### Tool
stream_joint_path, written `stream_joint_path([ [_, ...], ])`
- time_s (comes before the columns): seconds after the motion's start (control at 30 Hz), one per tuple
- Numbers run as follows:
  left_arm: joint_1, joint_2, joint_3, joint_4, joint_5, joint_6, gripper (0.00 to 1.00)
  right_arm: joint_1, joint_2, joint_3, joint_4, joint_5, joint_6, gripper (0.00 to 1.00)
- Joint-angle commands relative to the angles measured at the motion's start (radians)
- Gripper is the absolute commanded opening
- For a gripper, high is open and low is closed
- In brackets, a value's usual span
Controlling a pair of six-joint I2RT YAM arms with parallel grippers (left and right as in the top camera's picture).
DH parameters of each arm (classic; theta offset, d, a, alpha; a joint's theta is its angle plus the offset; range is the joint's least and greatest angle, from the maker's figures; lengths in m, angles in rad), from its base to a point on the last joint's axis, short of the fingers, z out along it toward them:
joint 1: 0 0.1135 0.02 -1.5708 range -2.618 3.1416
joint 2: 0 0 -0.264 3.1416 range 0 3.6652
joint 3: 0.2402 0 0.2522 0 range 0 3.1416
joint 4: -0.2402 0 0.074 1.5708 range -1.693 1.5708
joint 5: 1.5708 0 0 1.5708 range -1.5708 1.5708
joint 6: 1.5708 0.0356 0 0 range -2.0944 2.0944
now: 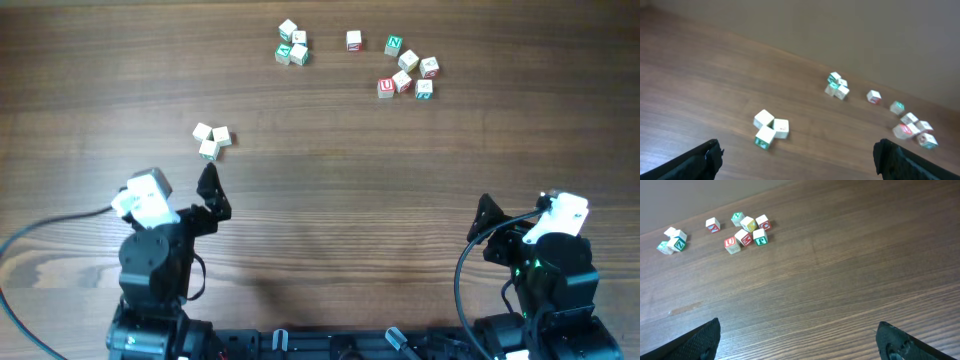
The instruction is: Form a circle
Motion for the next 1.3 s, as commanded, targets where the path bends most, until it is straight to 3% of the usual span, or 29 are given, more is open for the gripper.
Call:
stream_joint_path([
  [0.0, 0.042, -0.136, -0.140, 0.073, 0.019, 0.042, 1.00, 0.001, 0.003, -0.003, 0.001, -0.006, -0.010, 1.00],
  [0.1, 0.077, -0.220, -0.225, 0.095, 0.021, 0.043, 1.00, 0.001, 0.003, -0.003, 0.001, -0.006, -0.010, 1.00],
  [0.3, 0.113, -0.315, -0.314, 0.098, 0.042, 0.196, 1.00, 0.001, 0.003, -0.003, 0.001, -0.006, -0.010, 1.00],
  [0.5, 0.129, -0.396, -0.357, 0.099, 0.042, 0.218, 1.00, 0.001, 0.003, -0.003, 0.001, -0.006, -0.010, 0.99],
  [1.27, 0.129, -0.404, -0.409, 0.214, 0.113, 0.221, 1.00, 0.001, 0.003, -0.003, 0.001, -0.006, -0.010, 1.00],
])
